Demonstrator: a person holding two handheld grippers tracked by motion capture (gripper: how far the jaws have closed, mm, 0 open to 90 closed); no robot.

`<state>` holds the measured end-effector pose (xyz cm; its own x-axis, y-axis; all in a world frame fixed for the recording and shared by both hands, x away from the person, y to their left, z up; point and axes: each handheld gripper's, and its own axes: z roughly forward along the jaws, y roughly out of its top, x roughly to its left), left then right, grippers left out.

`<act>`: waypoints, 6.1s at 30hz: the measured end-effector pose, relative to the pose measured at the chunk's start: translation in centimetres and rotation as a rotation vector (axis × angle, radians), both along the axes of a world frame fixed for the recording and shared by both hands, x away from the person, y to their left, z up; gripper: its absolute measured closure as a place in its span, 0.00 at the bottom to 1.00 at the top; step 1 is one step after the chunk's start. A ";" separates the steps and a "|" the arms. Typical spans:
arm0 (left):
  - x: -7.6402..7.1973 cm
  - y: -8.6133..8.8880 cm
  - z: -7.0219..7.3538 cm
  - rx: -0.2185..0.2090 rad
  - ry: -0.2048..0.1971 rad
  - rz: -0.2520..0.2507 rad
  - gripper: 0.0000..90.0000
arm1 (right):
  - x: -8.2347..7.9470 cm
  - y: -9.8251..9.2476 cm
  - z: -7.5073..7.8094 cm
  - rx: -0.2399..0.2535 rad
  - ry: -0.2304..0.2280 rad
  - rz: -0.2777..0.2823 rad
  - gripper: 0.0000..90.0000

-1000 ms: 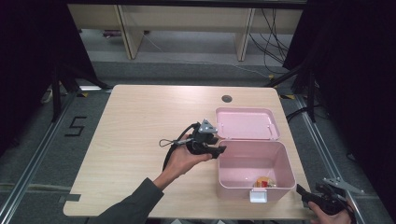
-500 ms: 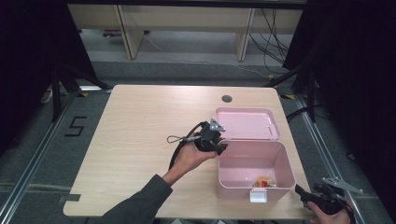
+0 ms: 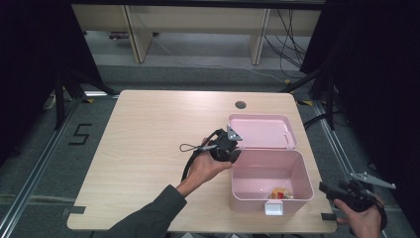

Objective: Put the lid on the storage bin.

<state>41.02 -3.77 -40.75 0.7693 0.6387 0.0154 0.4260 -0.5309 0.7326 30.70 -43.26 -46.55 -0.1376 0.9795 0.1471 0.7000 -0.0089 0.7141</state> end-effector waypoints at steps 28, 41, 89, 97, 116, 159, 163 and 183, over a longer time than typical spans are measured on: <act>-0.1 0.0 0.0 -0.002 -0.006 -0.002 0.87 | 11.1 1.8 6.4 -0.010 0.060 0.084 0.46; -0.1 0.1 -0.1 -0.008 -0.012 -0.003 0.87 | 15.5 5.0 8.6 -0.069 0.099 0.126 0.62; -0.1 0.2 -0.2 -0.012 -0.030 -0.018 0.87 | 22.6 10.4 7.0 -0.105 0.340 0.079 0.88; -0.1 0.1 -0.3 -0.015 -0.031 -0.020 0.87 | 22.4 10.7 7.3 -0.099 0.358 0.040 0.94; -0.3 0.0 -0.4 -0.043 -0.033 -0.024 0.87 | 19.5 9.6 11.0 -0.089 0.106 0.075 0.97; -0.5 0.1 -0.7 -0.064 -0.058 0.006 0.86 | 9.5 8.5 15.8 -0.064 -0.256 0.183 0.99; -0.5 0.0 -0.8 -0.067 -0.059 0.009 0.86 | 8.5 8.2 15.7 -0.058 -0.269 0.184 0.99; -0.8 0.5 -1.1 -0.148 -0.057 0.016 0.79 | 4.7 8.0 15.1 -0.063 -0.320 0.191 0.98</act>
<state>40.27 -3.25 -41.86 0.7595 0.6494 -0.0363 0.3892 -0.4091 0.8253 35.36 -35.22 -31.50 -0.3480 0.9375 0.0070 0.4266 0.1517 0.8916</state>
